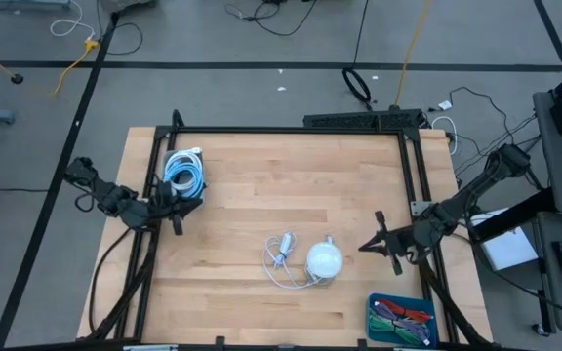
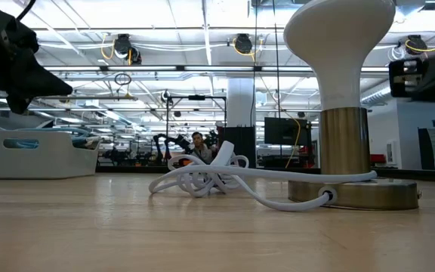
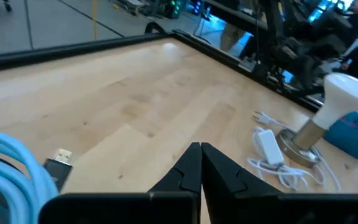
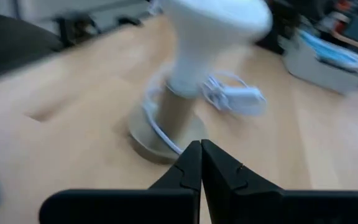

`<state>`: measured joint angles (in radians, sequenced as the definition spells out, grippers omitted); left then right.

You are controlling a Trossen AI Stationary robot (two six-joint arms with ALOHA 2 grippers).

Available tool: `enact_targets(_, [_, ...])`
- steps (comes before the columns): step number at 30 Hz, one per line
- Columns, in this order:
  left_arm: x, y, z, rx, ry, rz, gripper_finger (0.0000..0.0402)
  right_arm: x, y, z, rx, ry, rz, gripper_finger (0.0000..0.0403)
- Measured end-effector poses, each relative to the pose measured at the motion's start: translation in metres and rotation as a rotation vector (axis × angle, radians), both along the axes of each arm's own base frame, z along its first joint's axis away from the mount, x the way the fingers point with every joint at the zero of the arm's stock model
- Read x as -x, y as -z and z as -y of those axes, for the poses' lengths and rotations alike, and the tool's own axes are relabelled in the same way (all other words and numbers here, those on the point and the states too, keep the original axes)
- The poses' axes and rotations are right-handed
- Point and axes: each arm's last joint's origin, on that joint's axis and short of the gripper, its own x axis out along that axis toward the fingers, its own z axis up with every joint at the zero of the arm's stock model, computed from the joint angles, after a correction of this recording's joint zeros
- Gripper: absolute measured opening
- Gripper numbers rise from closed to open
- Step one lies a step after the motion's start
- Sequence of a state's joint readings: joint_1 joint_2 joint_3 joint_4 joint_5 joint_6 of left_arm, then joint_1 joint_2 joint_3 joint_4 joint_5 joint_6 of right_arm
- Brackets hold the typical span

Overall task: Pick & Place USB Port
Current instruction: Return to Home Position

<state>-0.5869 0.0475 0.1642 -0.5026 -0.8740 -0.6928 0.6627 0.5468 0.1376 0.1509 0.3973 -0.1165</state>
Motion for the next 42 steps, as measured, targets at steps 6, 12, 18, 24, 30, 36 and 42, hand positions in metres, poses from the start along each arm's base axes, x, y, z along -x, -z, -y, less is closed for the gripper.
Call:
enact_targets(6, [0.0,0.0,0.001,0.014,0.032,-0.007,0.0002,0.004,0.01,0.008,-0.05,0.075,0.013,0.0])
enact_targets(12, [0.0,0.0,0.0,0.0,0.011,-0.004,0.001,0.005,0.0,0.02,-0.12,0.102,0.108,0.0])
enact_targets(18, [0.0,0.0,0.0,-0.008,0.011,-0.006,0.0002,0.006,-0.004,0.035,-0.118,0.089,0.147,0.0])
enact_targets(24, [0.0,0.0,0.0,-0.042,0.015,-0.017,0.0013,0.004,-0.005,0.05,-0.083,0.113,0.164,0.0])
enact_targets(30, [0.0,0.0,0.0,-0.2,0.036,-0.066,0.0002,0.002,-0.002,0.065,-0.055,0.194,0.148,0.0])
enact_targets(36, [0.0,0.0,-0.001,-0.229,0.015,-0.071,0.0018,0.002,-0.003,0.081,-0.084,0.358,0.155,0.0])
enact_targets(42, [0.0,0.0,-0.001,-0.28,0.048,-0.092,0.0016,0.003,-0.004,0.086,-0.274,0.447,0.154,0.0])
